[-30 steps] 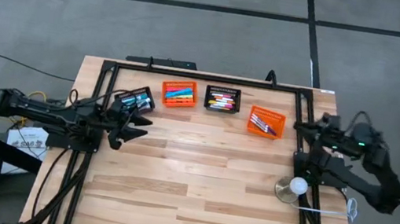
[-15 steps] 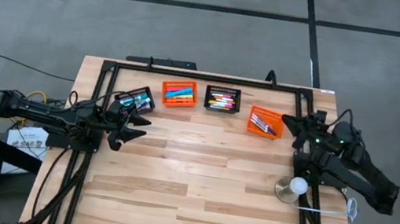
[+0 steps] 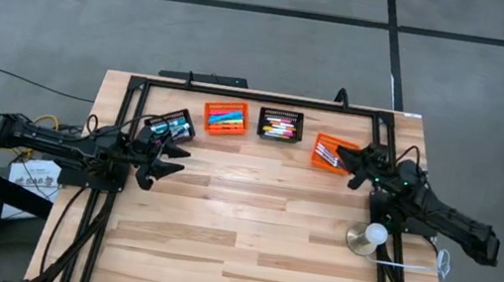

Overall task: Pick & Place Markers
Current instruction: Return to Home Position

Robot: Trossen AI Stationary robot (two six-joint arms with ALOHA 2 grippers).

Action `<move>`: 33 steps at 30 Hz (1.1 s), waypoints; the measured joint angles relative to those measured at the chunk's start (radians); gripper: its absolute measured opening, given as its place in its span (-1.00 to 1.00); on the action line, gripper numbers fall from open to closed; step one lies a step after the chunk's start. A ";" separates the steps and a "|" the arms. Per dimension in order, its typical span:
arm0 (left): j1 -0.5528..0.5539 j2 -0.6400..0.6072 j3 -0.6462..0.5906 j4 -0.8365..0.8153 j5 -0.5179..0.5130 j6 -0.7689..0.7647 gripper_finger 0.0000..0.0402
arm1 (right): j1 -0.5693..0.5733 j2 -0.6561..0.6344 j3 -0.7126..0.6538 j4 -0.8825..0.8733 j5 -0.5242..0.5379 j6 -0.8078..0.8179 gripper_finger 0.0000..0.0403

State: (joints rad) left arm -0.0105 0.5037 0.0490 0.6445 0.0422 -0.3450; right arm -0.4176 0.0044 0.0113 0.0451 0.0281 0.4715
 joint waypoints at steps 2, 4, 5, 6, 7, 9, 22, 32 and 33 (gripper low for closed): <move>0.000 0.000 0.000 0.000 0.001 0.001 0.11 | -0.005 0.000 0.000 0.005 -0.063 -0.063 -0.73; 0.000 0.000 -0.009 0.004 0.011 0.001 0.11 | -0.004 0.000 0.000 0.017 -0.153 -0.112 -0.73; 0.000 0.000 -0.018 0.004 0.013 0.001 0.11 | -0.003 0.000 0.000 0.024 -0.193 -0.130 -0.73; 0.000 0.000 -0.027 0.002 0.014 0.001 0.11 | -0.003 0.000 0.000 0.023 -0.218 -0.139 -0.73; 0.000 0.000 -0.035 0.001 0.014 0.001 0.11 | -0.003 0.000 0.000 0.013 -0.224 -0.145 -0.73; 0.000 0.000 -0.044 -0.008 0.014 0.003 0.11 | -0.004 0.000 0.000 -0.012 -0.216 -0.145 -0.73; 0.000 0.002 -0.044 -0.008 0.011 0.085 0.11 | -0.004 0.002 0.001 -0.024 -0.157 -0.158 -0.73; 0.000 0.002 -0.044 -0.008 0.011 0.080 0.11 | -0.004 0.002 0.001 -0.024 -0.157 -0.158 -0.73; 0.000 0.002 -0.044 -0.008 0.011 0.079 0.11 | -0.004 0.002 0.001 -0.024 -0.158 -0.158 -0.73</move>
State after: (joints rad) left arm -0.0105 0.5060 0.0051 0.6369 0.0535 -0.2656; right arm -0.4212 0.0059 0.0120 0.0216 -0.1295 0.3138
